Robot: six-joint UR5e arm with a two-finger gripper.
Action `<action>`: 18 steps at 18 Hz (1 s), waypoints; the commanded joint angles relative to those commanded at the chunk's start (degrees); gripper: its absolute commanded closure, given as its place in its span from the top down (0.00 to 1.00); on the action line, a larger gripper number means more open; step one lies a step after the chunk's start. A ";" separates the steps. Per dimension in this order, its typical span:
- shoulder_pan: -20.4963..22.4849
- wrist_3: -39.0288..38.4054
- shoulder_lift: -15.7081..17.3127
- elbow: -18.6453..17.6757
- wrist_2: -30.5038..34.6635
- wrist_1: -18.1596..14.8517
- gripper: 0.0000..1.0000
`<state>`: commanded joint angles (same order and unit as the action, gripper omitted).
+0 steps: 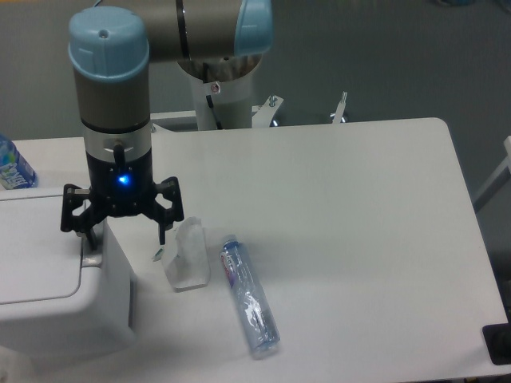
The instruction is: Open the trash can
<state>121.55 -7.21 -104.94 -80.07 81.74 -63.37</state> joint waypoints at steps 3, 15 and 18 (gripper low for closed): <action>0.09 0.00 0.00 0.00 0.00 0.00 1.00; 6.32 0.88 3.33 3.78 -0.62 0.00 1.00; 8.52 1.66 3.69 4.13 1.75 -0.17 1.00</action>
<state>130.08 -5.54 -101.25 -75.94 83.48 -63.54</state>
